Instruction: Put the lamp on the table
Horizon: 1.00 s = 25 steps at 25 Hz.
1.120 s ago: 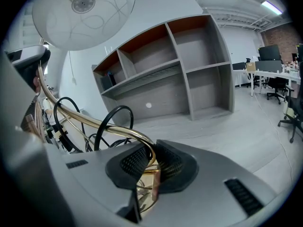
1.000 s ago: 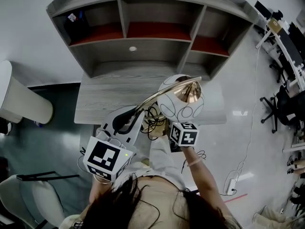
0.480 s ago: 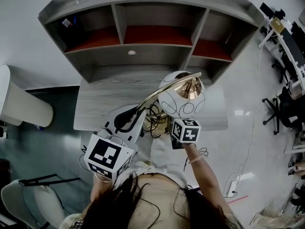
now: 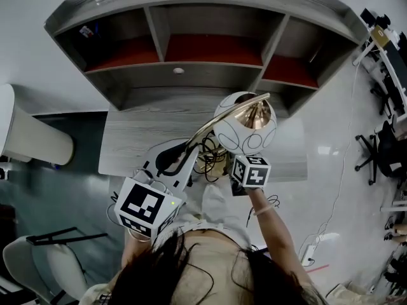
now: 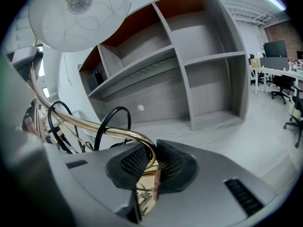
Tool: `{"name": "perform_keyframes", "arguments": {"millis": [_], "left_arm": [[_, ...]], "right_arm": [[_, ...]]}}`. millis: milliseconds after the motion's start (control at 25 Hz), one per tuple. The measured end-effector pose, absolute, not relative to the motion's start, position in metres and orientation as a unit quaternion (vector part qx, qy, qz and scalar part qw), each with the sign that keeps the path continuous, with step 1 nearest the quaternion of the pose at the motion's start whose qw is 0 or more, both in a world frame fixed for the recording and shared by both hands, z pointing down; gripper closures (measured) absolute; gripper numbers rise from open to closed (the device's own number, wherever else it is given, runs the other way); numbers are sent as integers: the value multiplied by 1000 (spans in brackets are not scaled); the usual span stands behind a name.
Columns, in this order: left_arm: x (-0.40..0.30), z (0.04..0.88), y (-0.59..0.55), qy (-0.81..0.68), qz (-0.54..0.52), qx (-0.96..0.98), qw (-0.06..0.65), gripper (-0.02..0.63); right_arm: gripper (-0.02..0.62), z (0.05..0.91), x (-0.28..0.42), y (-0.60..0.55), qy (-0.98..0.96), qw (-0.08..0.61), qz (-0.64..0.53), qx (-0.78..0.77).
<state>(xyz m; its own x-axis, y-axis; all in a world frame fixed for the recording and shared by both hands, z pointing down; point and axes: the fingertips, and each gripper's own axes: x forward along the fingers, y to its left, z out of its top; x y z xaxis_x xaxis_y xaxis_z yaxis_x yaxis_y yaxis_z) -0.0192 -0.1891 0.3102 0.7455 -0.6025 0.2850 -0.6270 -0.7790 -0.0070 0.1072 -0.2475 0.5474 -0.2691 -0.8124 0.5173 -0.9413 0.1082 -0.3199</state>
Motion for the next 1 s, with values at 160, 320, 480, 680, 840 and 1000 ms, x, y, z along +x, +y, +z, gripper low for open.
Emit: {"name": "perform_keyframes", "arguments": {"millis": [160, 320, 480, 680, 840, 1000], "left_arm": [[-13, 314, -197, -332, 145, 931, 48, 565], [-9, 319, -205, -336, 151, 928, 52, 565], [-6, 324, -214, -337, 158, 926, 58, 566], [-3, 328, -225, -339, 164, 924, 62, 566], [2, 333, -232, -338, 169, 924, 64, 566], [4, 338, -238, -339, 175, 922, 68, 566]], "right_arm": [[541, 551, 111, -259, -738, 107, 307, 591], [541, 557, 113, -268, -739, 110, 312, 587], [541, 561, 116, -277, -738, 113, 316, 586], [541, 566, 118, -285, -738, 116, 320, 583], [541, 572, 122, -293, -737, 117, 323, 583], [541, 573, 125, -300, -733, 121, 322, 587]]}}
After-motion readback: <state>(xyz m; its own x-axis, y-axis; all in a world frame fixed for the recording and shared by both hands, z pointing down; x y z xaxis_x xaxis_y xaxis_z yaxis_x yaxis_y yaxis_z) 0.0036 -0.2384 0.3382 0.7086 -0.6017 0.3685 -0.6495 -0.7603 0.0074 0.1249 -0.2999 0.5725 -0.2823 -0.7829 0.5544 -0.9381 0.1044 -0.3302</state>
